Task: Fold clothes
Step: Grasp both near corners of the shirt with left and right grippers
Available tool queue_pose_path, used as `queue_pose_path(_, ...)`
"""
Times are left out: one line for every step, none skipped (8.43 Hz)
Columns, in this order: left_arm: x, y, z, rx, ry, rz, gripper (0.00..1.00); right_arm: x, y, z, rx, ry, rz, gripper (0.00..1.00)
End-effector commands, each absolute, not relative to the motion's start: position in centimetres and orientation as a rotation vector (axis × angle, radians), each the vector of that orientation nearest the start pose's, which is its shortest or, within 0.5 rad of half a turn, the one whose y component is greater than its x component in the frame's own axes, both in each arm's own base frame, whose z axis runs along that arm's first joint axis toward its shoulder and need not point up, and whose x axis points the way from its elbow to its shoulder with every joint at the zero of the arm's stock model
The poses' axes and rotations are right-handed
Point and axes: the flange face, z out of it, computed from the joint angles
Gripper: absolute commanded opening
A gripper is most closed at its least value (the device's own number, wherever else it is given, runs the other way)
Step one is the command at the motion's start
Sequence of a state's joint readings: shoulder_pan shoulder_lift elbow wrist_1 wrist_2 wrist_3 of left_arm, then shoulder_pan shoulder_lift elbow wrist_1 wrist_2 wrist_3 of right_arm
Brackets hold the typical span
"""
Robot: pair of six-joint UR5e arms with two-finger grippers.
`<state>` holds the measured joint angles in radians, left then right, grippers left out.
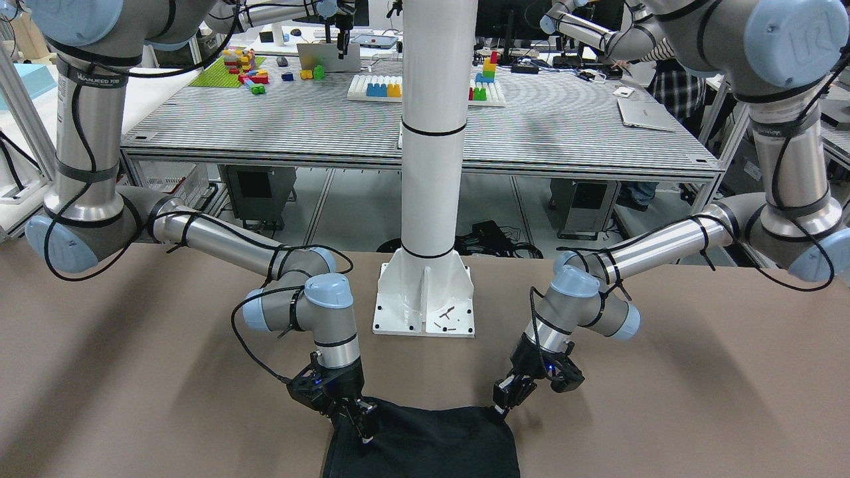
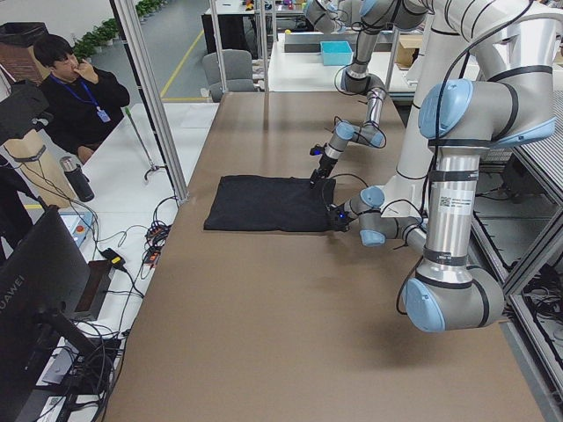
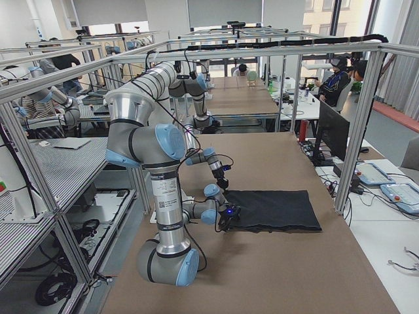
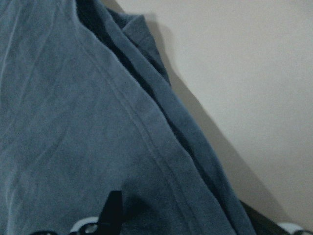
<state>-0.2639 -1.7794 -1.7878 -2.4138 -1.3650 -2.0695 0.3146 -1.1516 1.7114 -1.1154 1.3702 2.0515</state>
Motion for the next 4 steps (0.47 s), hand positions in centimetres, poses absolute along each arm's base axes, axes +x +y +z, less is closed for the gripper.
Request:
queue_pose_path(50.8,-29.6,35.0,0.029,1.315,-0.783,0.00,-56.1,-34.4,30.6,0.088,-1.066,0.850,0.26)
queue_pose_path(50.8,-29.7,35.0,0.029,1.315,-0.782,0.00,-55.7,-34.4,31.3,0.095,-1.057,0.853,0.04)
queue_pose_path(50.6,-29.8,34.8,0.047,1.318,-0.763,0.00,-55.1,-34.4,30.6,0.106,-1.073,0.851,0.00)
queue_pose_path(50.5,-29.8,34.5,0.050,1.322,-0.758,0.00,-54.2,-34.2,29.7,0.105,-1.089,0.848,0.00)
